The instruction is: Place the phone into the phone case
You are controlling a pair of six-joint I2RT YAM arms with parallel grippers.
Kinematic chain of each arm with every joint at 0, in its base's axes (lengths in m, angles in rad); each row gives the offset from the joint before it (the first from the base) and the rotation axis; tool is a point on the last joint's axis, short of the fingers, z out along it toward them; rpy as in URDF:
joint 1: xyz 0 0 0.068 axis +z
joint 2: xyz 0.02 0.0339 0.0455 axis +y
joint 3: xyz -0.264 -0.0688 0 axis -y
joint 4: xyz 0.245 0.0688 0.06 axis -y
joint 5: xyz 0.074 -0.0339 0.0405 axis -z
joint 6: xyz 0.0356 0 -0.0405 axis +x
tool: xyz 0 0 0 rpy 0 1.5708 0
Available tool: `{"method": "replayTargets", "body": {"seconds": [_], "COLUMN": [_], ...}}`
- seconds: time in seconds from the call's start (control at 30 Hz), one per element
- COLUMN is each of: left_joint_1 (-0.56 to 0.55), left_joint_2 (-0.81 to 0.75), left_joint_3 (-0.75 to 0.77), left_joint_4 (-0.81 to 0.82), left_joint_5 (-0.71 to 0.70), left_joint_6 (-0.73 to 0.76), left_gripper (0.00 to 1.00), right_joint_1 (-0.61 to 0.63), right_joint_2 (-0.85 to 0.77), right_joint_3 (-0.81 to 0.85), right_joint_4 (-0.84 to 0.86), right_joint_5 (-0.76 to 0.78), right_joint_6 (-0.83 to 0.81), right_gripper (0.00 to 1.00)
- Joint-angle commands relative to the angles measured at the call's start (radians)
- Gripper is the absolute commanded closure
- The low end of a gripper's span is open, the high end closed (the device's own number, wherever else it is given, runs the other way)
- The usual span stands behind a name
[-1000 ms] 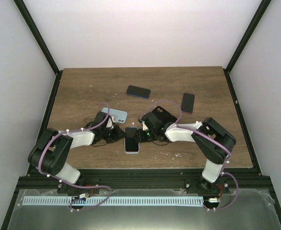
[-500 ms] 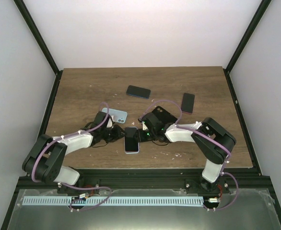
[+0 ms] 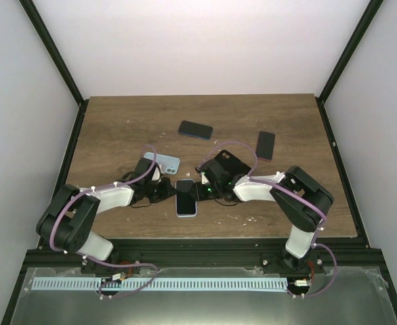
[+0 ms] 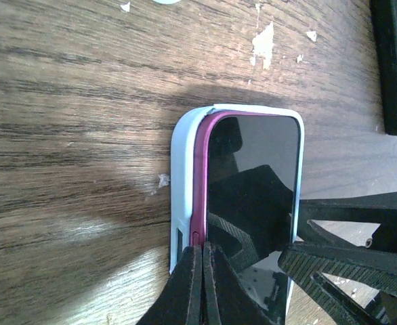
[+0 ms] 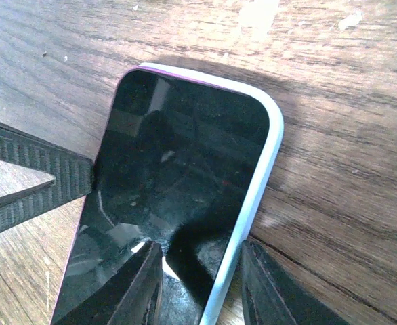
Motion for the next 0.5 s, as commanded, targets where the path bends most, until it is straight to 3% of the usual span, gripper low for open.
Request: {"method": "replayTargets", "body": {"seconds": [0.0, 0.17, 0.33, 0.47], "left_joint_1": [-0.022, -0.024, -0.023, -0.024], "left_joint_2": [0.067, 0.107, 0.117, 0.044], "left_joint_3": [-0.034, -0.077, -0.079, -0.071], "left_joint_4": [0.074, 0.136, 0.098, 0.047], "left_joint_5": [0.013, 0.021, 0.006, 0.004], "left_joint_6": [-0.029, -0.058, -0.052, -0.046], "left_gripper": [1.00, 1.00, 1.00, 0.90], "right_joint_1": [0.004, 0.004, -0.019, -0.042], "right_joint_2": [0.021, 0.030, -0.006, -0.046], "right_joint_3": [-0.031, -0.044, -0.048, -0.062], "right_joint_4": [0.055, 0.105, 0.131, 0.117], "right_joint_5": [-0.035, -0.087, -0.141, -0.159], "right_joint_6": [0.021, 0.038, 0.058, 0.086], "right_gripper": [0.67, 0.68, 0.67, 0.67]}}
